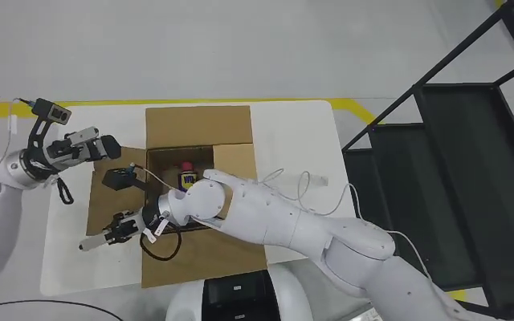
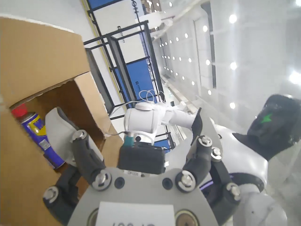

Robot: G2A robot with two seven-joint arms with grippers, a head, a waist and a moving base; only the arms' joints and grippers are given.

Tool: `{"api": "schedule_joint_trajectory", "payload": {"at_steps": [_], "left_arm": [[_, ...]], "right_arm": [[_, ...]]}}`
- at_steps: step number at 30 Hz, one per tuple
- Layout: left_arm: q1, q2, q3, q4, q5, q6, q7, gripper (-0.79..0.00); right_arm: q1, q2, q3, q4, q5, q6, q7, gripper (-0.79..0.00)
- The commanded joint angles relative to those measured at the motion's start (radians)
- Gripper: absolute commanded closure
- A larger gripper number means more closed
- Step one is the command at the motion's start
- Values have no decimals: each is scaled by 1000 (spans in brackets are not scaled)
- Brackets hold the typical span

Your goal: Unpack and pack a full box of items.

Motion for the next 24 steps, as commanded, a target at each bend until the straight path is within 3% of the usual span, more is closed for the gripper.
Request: {"api": "schedule_joint_trajectory", "payload": {"at_steps": [1,5,10,17,24], "left_arm": [[3,-1,15,15,63,42,69,-785],[11,-5,41,34,135,112,154,-785],[12,-10,64,57,208,180,253,-785],[-17,-32,151,65,316,275,369,-785],[-44,-51,191,115,289,251,322,-785]], "right_arm": [[-5,4,16,-7,-15,2,-8,-785],[-44,33,67,-68,-72,17,-41,-785],[-155,114,189,-237,-188,84,-73,-785],[-482,255,463,-625,-388,174,-55,-785],[-765,327,661,-848,-463,176,-23,-785]]}}
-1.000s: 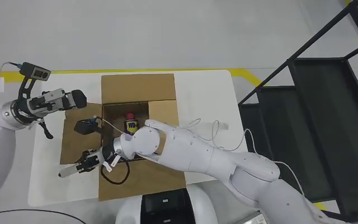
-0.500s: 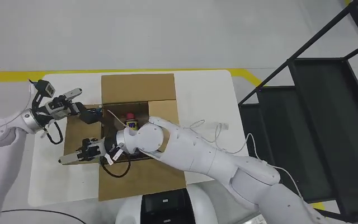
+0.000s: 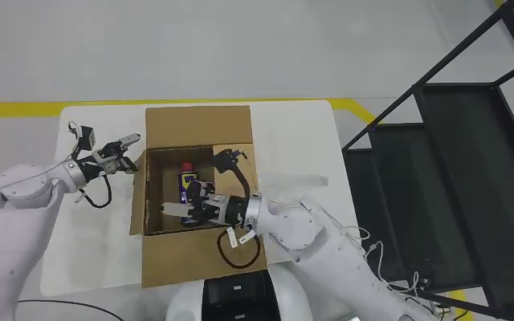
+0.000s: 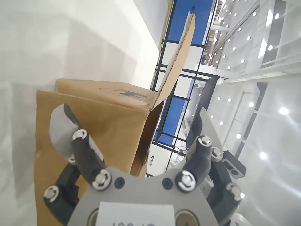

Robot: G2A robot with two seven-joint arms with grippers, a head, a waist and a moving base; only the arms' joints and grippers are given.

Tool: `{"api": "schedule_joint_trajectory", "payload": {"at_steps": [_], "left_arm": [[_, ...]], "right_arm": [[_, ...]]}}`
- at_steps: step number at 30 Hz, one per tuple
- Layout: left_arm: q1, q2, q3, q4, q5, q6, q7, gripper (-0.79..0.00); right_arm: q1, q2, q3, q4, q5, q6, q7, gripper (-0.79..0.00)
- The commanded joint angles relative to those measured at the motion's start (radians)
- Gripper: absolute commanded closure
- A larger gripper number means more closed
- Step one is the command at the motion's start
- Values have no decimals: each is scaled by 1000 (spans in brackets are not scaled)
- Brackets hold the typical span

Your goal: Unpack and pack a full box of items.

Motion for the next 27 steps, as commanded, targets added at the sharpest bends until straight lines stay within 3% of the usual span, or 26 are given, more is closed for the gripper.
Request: {"api": "schedule_joint_trajectory", "payload": {"at_steps": [1,5,11,14,20,27], "left_arm": [[-9,-2,3,5,-7,-18,-33,-785],[-16,4,-35,-7,-32,-79,-97,-785],[-1,24,-114,-112,-96,-185,-275,-785],[-8,23,-107,-184,-97,-196,-310,-785],[-81,-4,25,-274,-29,-132,-331,-785],[-219,-82,266,-214,4,-100,-299,-785]], "right_arm": [[-58,11,42,-19,15,-19,9,-785],[-116,27,99,-22,40,-57,29,-785],[-174,43,153,-33,58,-68,30,-785],[-207,50,180,-50,56,-73,18,-785],[-306,67,246,-105,57,-98,-10,-785],[-394,81,280,-138,54,-137,-45,-785]]}}
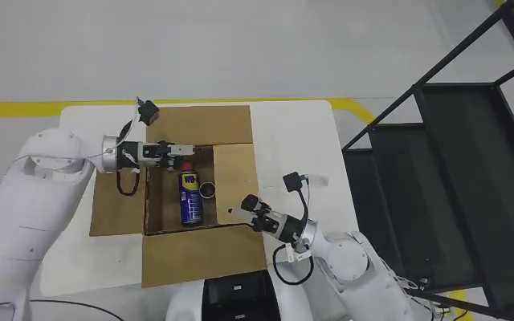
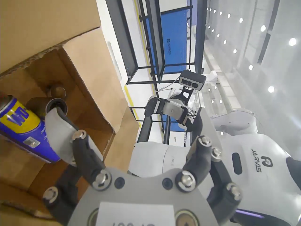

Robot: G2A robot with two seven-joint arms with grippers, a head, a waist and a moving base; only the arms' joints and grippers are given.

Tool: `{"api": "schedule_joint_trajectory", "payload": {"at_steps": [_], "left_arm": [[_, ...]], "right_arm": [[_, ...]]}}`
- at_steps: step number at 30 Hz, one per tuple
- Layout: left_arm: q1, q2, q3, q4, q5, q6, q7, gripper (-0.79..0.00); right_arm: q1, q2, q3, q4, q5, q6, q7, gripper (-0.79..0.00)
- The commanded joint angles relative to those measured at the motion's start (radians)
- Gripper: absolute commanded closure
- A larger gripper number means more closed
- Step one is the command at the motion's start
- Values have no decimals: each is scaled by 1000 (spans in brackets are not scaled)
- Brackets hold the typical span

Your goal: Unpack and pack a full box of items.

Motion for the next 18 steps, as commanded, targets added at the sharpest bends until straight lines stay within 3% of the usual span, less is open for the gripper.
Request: {"api": "schedule_joint_trajectory", "payload": {"at_steps": [1,8,18], "left_arm": [[-36,-25,75,34,11,-5,7,-785],[-111,-107,237,173,51,-34,112,-785],[-180,-195,321,347,-10,-67,172,-785]], "right_arm": [[-11,2,2,-1,2,-7,-5,-785],[-8,8,-6,11,9,-8,-6,-785],[12,15,-35,6,-3,6,9,-785]]}}
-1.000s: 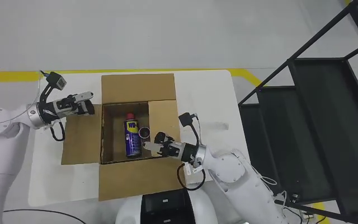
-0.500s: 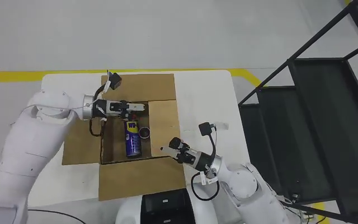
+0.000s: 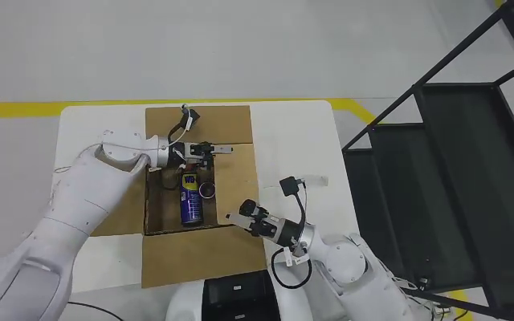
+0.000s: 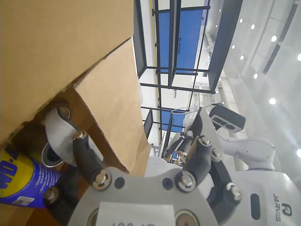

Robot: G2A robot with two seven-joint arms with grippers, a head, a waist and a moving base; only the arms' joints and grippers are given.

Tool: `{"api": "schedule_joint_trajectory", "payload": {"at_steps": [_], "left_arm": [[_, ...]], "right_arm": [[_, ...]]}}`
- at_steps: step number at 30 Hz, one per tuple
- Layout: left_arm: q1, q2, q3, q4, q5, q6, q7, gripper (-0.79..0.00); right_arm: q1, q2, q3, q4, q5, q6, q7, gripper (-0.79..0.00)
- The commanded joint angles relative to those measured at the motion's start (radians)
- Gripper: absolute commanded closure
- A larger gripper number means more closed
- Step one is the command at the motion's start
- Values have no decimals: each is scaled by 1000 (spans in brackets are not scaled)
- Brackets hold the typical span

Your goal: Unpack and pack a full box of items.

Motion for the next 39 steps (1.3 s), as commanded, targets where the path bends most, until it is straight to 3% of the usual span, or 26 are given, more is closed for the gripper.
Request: {"api": "schedule_joint_trajectory", "payload": {"at_steps": [1,6,12,17,23,27,32,39], "left_arm": [[-12,-14,10,26,-14,-4,-10,-785],[-34,-37,2,58,-85,-41,-69,-785],[-36,-35,-48,32,-179,-88,-190,-785],[-39,-36,-67,-15,-200,-80,-240,-785],[-68,-68,-30,-47,-230,-39,-298,-785],[-99,-102,13,-19,-251,-12,-324,-785],[-133,-129,30,43,-254,-39,-361,-785],[-140,-102,-51,94,-210,-82,-332,-785]], "right_arm": [[1,2,-6,-6,-6,3,5,-785],[11,6,-20,-12,-5,-2,28,-785],[24,12,-41,-26,-5,-26,58,-785],[29,18,-62,-53,-17,-45,93,-785],[48,21,-98,-72,-47,-6,111,-785],[36,22,-90,-72,-61,65,46,-785],[-73,30,-22,-111,-83,134,-103,-785],[-215,41,74,-139,-59,167,-227,-785]]}}
